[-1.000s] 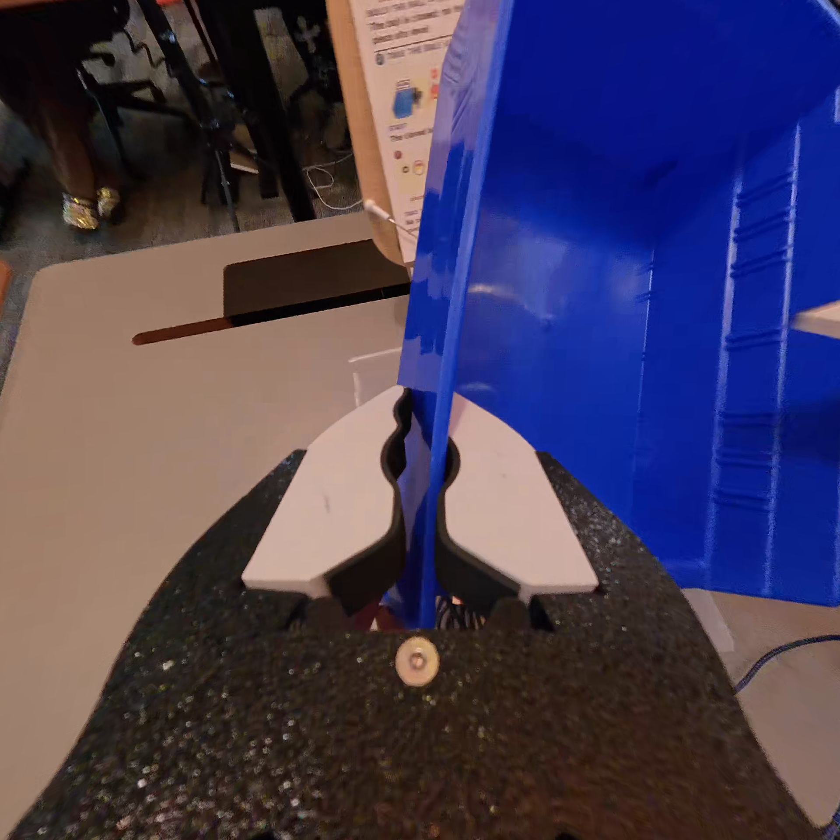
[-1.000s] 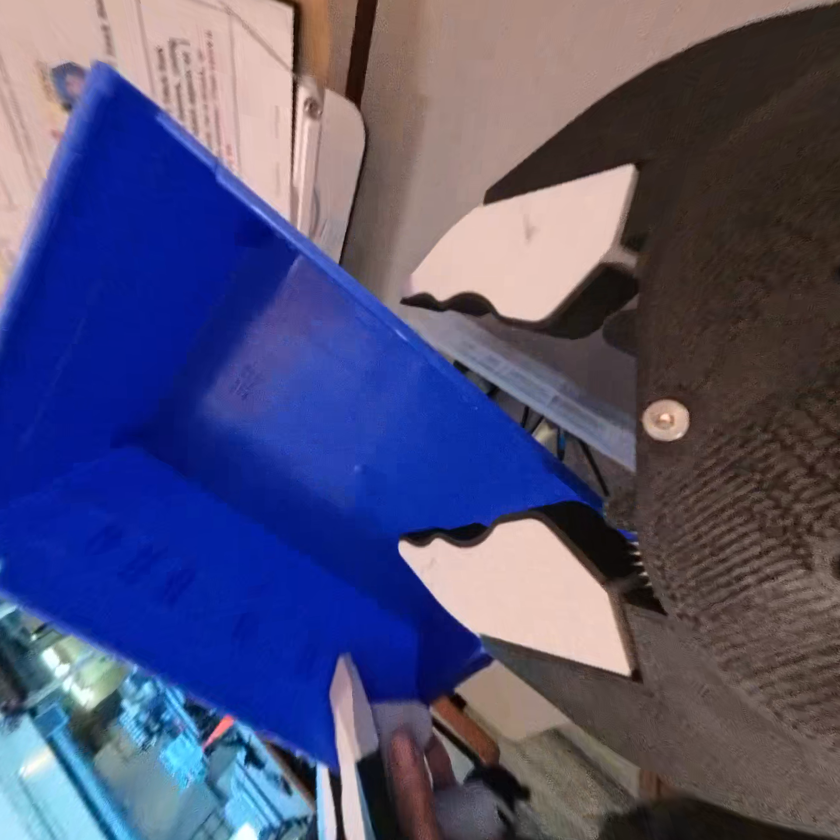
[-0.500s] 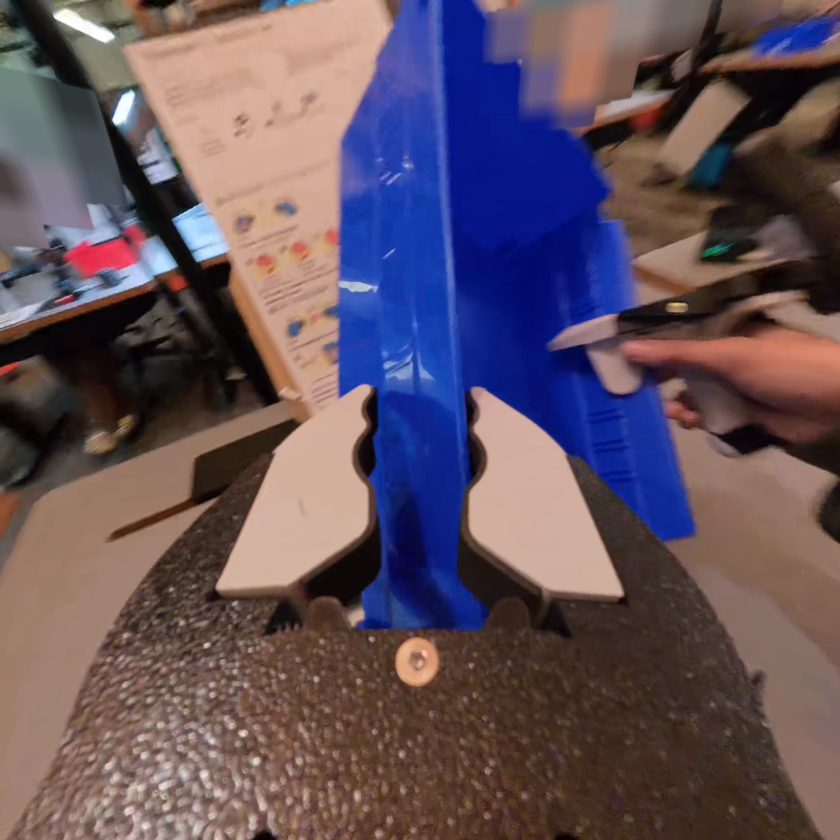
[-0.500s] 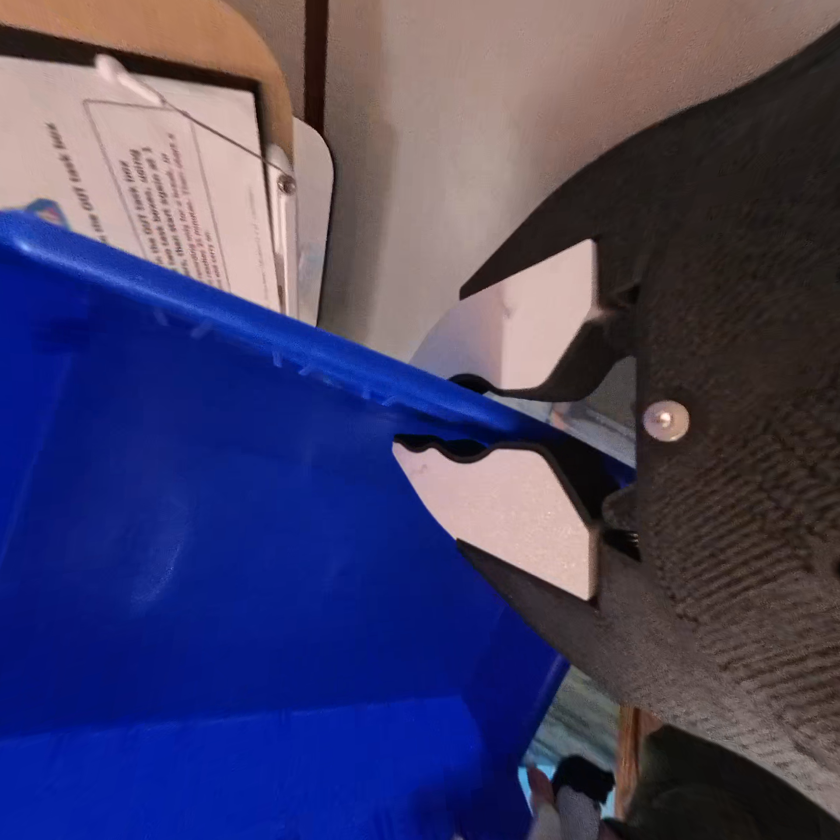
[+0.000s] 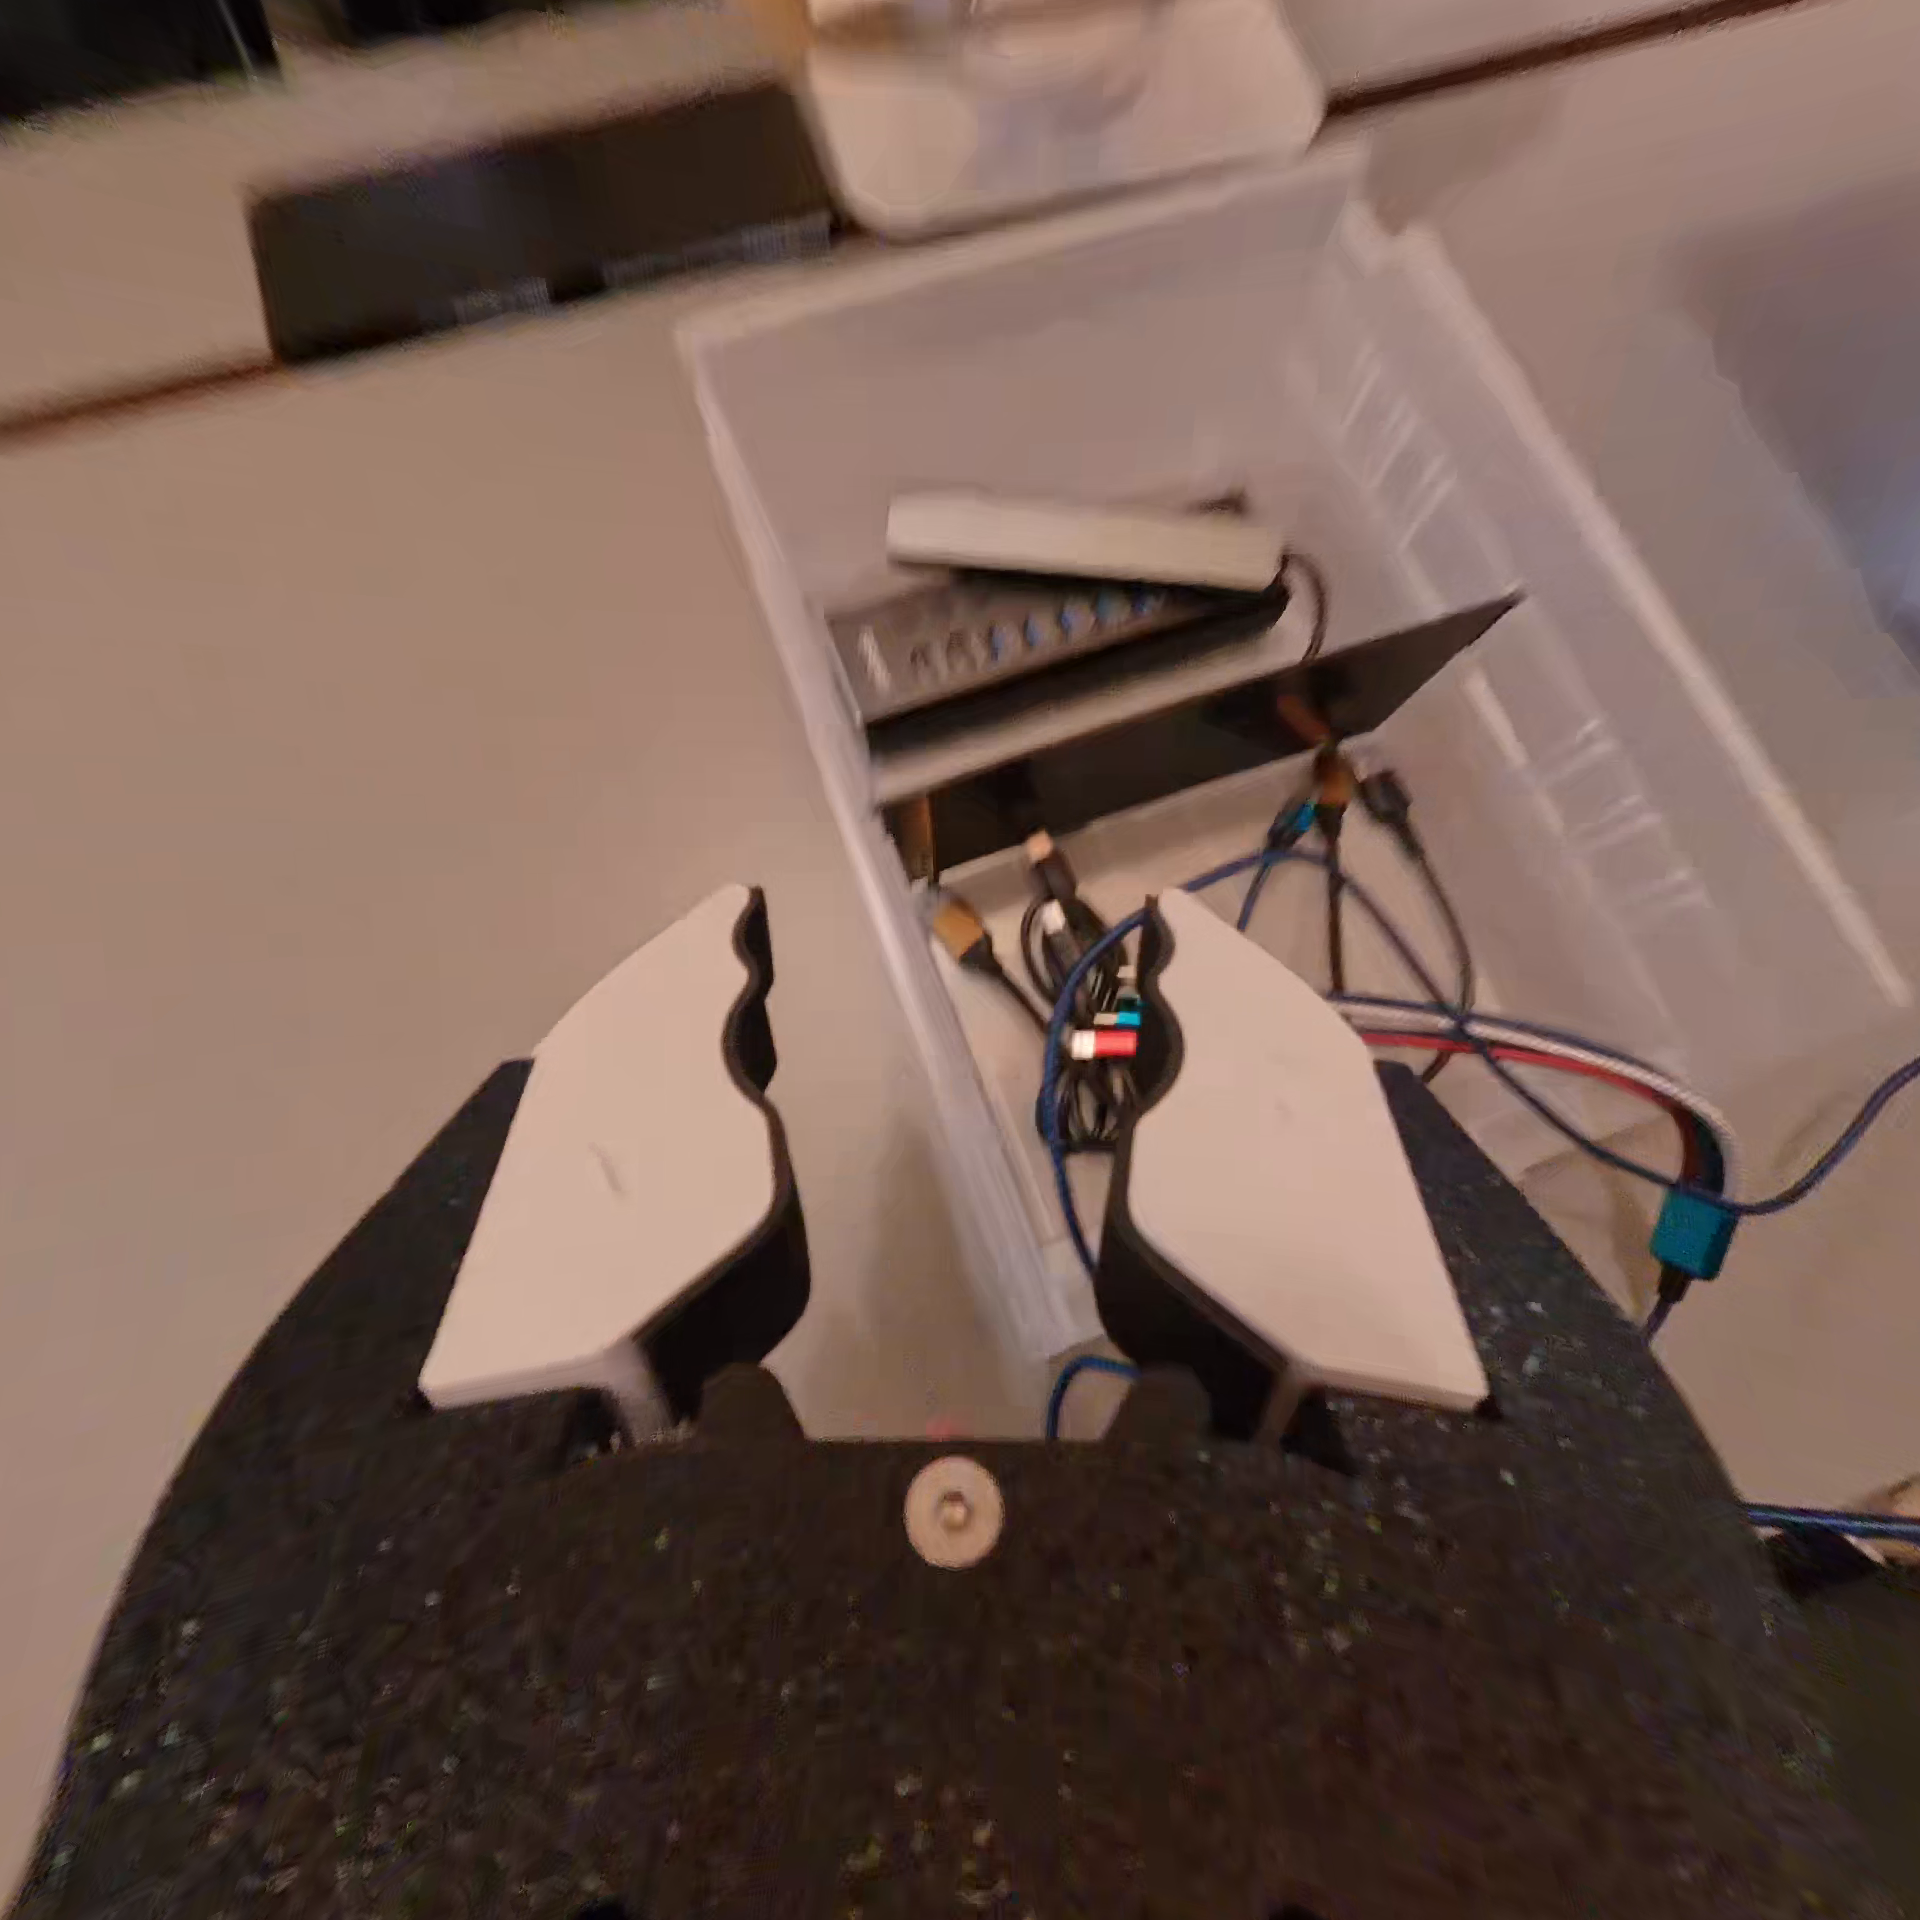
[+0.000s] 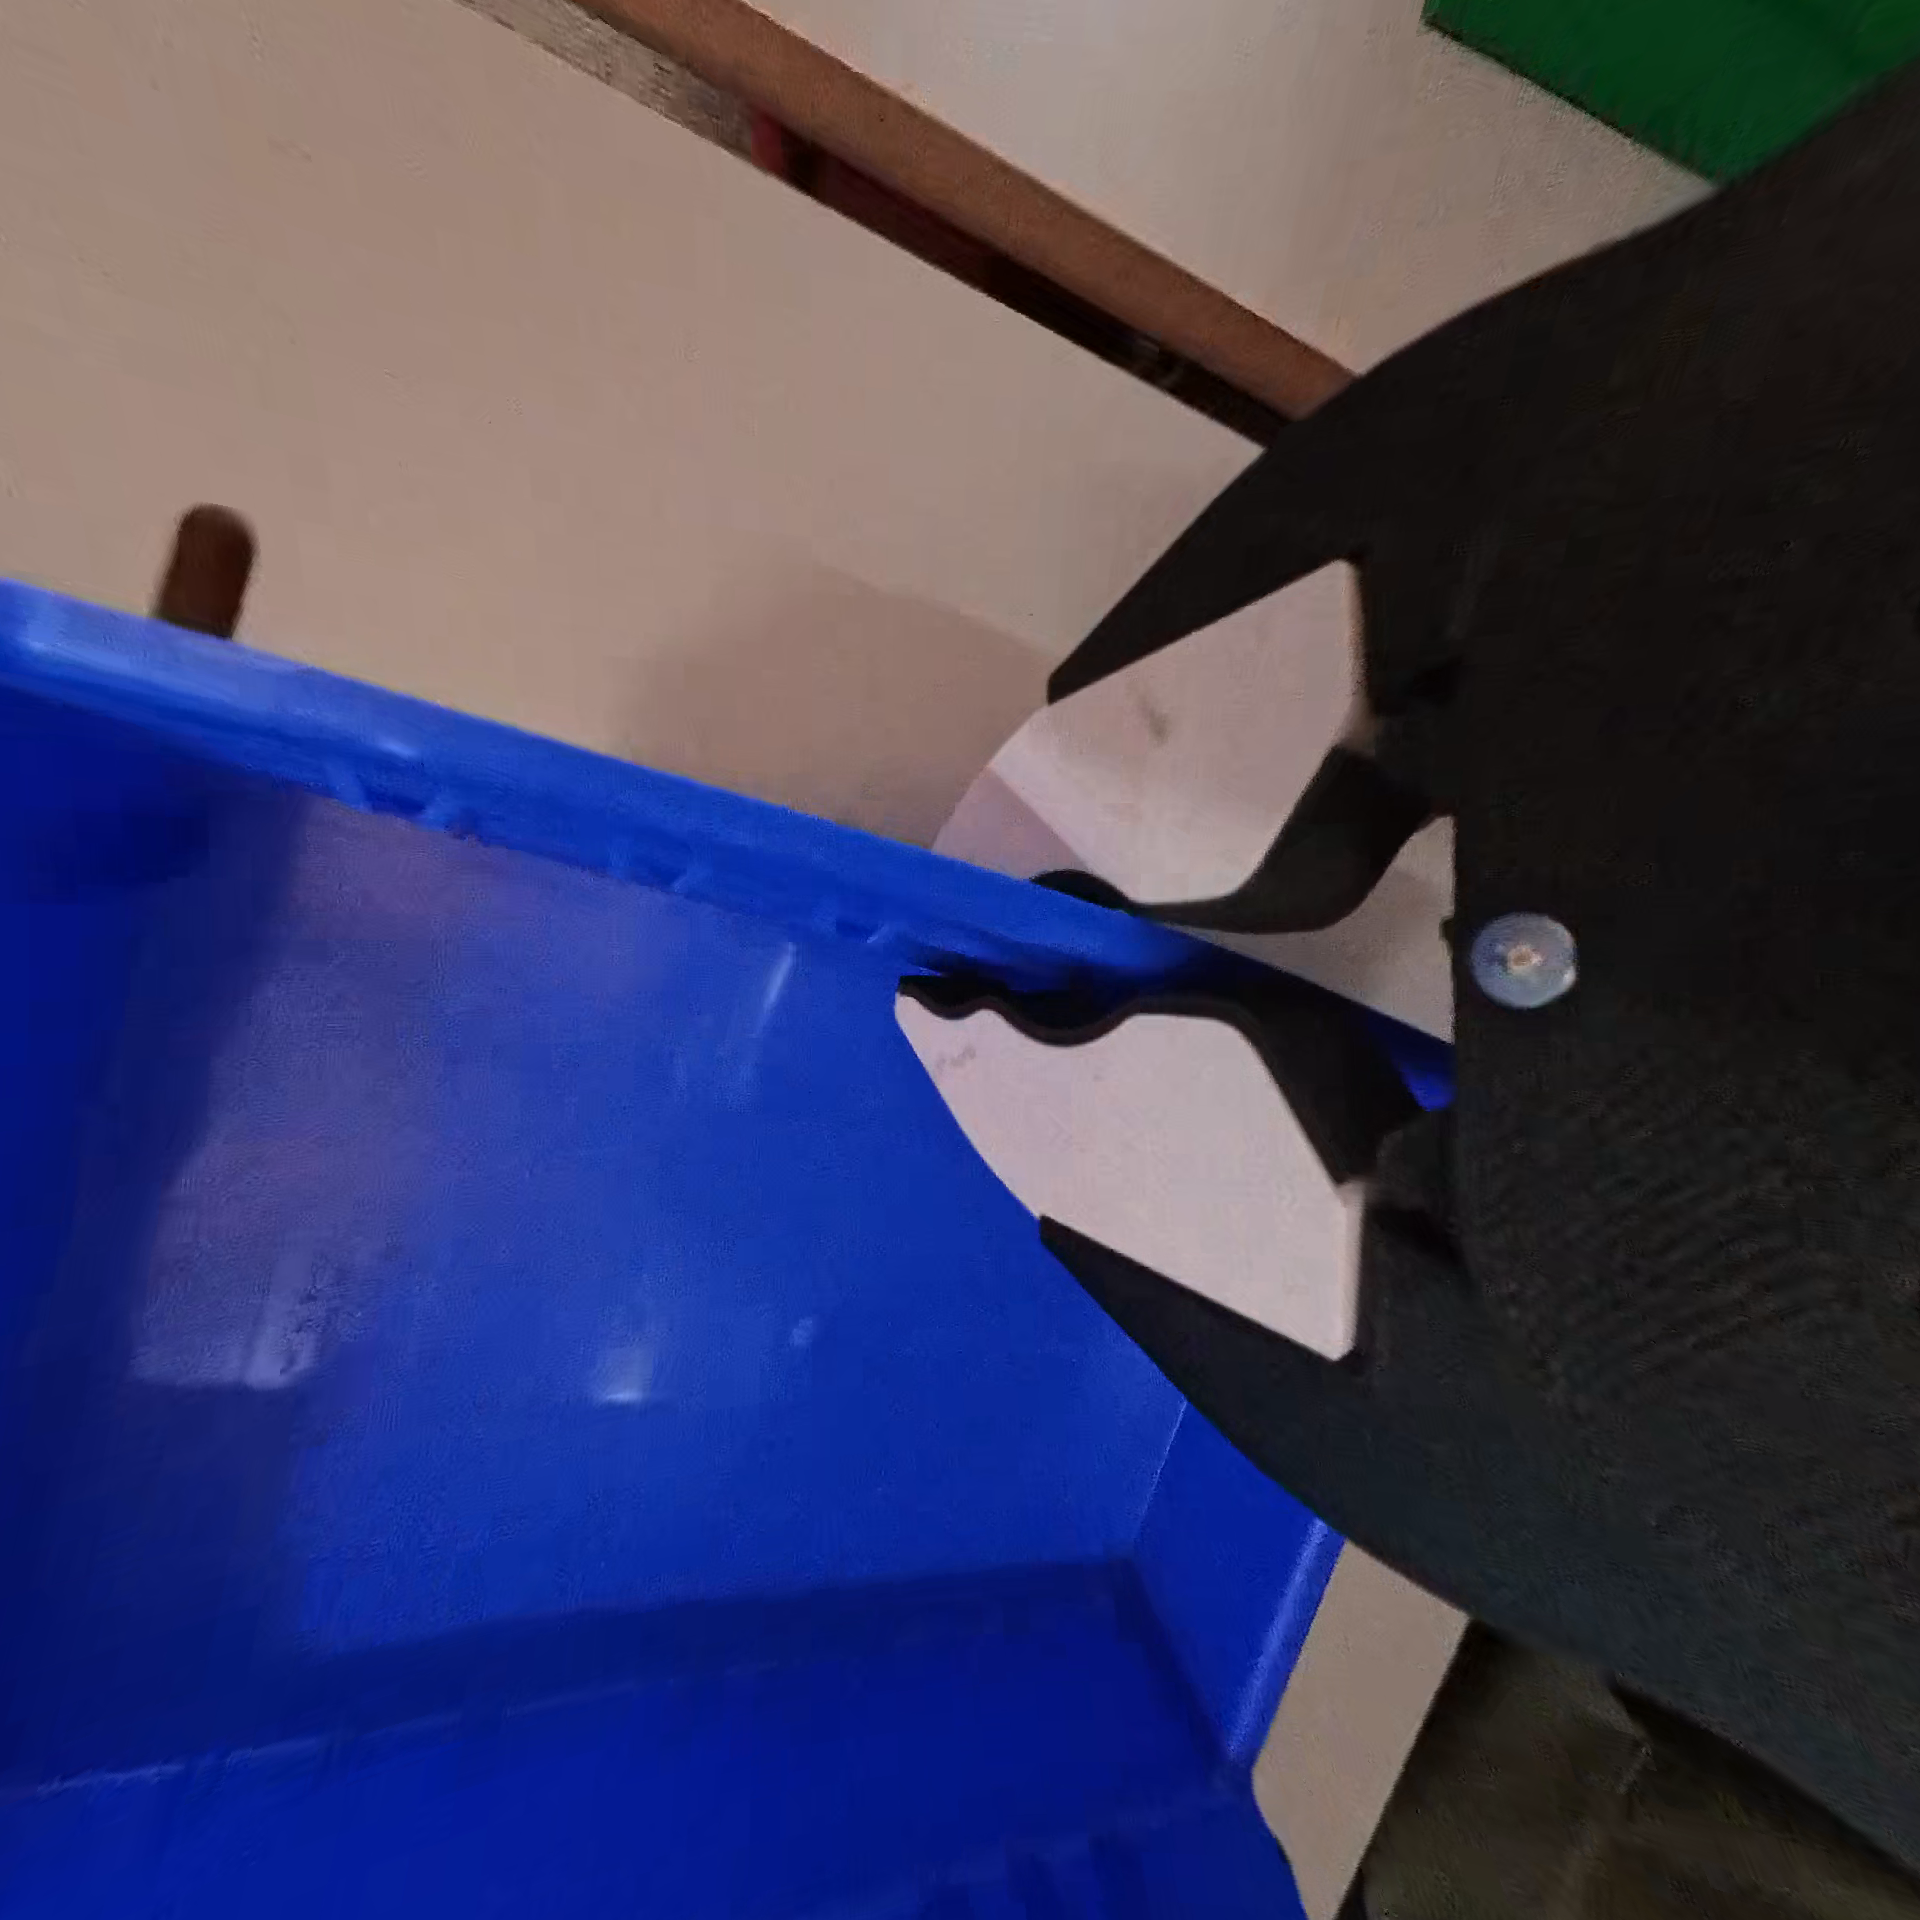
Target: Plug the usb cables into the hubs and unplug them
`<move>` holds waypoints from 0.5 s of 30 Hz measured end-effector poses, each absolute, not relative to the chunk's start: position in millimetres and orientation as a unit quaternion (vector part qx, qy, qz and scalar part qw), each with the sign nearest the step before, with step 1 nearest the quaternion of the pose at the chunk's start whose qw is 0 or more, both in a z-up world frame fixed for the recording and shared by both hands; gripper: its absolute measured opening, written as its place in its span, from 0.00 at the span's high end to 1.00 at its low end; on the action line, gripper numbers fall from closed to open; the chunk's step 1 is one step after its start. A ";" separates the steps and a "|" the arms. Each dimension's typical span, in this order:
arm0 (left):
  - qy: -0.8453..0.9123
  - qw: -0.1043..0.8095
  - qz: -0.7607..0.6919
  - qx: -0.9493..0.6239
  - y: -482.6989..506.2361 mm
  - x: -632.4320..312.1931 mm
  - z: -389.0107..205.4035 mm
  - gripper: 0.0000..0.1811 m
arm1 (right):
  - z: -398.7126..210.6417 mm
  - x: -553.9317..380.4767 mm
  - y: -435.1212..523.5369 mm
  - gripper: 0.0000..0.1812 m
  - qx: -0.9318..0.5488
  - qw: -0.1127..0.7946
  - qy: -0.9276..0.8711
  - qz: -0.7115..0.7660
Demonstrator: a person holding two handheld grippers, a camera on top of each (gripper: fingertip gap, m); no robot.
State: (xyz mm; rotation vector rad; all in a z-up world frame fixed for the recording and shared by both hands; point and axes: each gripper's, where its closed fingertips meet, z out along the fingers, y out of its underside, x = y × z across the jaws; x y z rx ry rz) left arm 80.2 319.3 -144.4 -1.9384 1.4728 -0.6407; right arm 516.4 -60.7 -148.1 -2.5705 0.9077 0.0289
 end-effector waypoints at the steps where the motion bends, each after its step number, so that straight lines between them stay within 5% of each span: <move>1: 0.550 0.281 -0.242 -0.748 322.4 75.9 -159.9 0.65 | -162.6 520.2 -72.8 0.96 -0.920 0.195 0.341 0.019; 8: 0.572 0.145 -0.221 -0.777 306.3 67.0 -221.4 0.78 | -227.9 533.5 -102.2 0.95 -0.898 0.175 0.401 0.044; 11: 0.566 0.156 -0.193 -0.786 318.0 72.7 -234.5 0.93 | -237.8 534.1 -95.1 0.91 -0.890 0.182 0.413 0.058; 15: 0.538 0.211 -0.172 -0.798 355.3 73.9 -234.6 0.97 | -245.2 541.3 -79.0 0.89 -0.894 0.197 0.400 0.045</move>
